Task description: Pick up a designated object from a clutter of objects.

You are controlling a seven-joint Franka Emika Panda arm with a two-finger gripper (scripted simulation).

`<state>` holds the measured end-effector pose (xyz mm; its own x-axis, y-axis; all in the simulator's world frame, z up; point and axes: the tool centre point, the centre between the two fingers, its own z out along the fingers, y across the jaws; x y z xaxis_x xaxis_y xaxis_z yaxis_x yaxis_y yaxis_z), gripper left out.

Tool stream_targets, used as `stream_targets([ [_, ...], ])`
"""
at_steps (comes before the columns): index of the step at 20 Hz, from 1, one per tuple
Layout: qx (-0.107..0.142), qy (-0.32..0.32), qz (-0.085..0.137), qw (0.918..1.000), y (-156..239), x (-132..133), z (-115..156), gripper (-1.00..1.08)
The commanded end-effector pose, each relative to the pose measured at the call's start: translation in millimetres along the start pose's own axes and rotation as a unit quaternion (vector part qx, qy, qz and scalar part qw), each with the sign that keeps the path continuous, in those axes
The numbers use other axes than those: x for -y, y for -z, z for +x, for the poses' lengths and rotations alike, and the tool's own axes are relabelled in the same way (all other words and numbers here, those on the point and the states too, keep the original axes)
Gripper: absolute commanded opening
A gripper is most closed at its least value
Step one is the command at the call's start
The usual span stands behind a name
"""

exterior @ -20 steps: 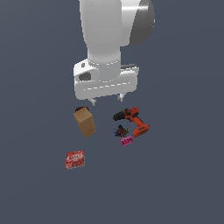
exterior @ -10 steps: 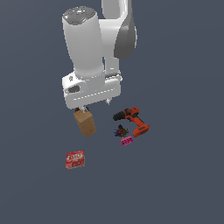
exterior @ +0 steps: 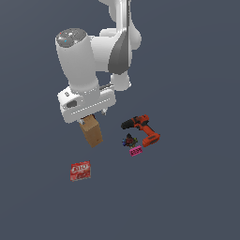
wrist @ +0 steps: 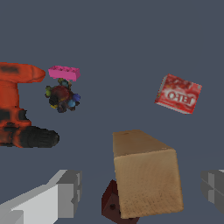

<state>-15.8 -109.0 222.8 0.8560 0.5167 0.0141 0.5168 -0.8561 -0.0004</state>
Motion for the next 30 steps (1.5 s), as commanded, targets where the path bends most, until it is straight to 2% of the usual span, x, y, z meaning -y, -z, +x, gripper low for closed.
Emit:
stream_targets([
  [1, 0.002, 0.019, 0.0, 0.9998, -8, -6, -9, 1.0],
  [12, 0.007, 0.064, 0.0, 0.998, -28, -19, -32, 1.0],
  [21, 0.007, 0.065, 0.0, 0.9978, -34, -20, -33, 1.0],
  [30, 0.007, 0.067, 0.0, 0.9978, -72, -20, -35, 1.0],
])
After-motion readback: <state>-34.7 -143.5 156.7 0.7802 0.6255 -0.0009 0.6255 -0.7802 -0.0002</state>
